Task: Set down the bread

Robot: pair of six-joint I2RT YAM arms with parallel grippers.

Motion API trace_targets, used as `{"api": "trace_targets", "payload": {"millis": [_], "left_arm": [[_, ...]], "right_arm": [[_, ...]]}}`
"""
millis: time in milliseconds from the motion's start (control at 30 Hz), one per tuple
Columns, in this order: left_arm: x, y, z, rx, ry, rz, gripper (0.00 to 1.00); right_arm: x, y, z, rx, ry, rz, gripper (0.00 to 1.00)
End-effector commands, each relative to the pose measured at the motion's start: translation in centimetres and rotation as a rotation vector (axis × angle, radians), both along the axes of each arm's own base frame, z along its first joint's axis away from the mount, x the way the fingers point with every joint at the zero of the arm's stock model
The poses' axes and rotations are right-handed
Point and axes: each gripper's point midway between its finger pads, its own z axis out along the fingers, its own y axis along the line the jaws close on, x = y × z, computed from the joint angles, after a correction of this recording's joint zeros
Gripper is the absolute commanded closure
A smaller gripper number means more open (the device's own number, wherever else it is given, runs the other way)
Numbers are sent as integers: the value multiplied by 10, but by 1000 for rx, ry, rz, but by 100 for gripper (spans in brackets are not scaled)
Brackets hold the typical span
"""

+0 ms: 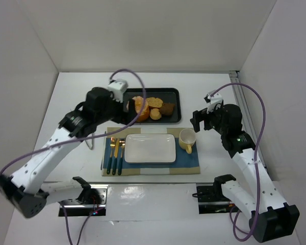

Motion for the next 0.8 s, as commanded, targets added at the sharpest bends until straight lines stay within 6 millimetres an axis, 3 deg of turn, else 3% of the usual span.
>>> {"api": "trace_targets", "payload": {"millis": [0,33,67,100,133,167,200,233,267,400,533,767], "left_arm": [[2,63,-5,-21,-57,224,0],[2,78,-10,-14,-58,268,0],[3,91,-16,-1,-56,298,0],[11,117,-22,10,-60,391,0],[11,136,-38,45,-39,460,0],[14,148,-48,53,-25,496,0],[19,173,-57,68,-15,572,0],[17,182,-75,83,15,601,0],[19,188,-79,71,19,629,0],[22,209,-90,55,28,711,0],[25,228,-133,110,148,771,0],[27,262,-184,226,331,870,0]], "right_arm": [[3,8,34,53,-88,25,0],[1,10,28,29,-89,60,0],[-4,10,19,-24,-91,102,13],[-1,9,16,-26,-99,94,85],[-1,6,8,-35,-85,79,100],[2,4,10,-40,-84,65,100],[0,8,8,-34,-63,89,100],[-1,11,9,-30,-51,104,42],[-4,13,7,-38,-45,132,0],[-10,18,11,-43,-76,175,1],[-11,16,14,-46,-79,166,0],[-12,14,20,-47,-99,157,0]]}}
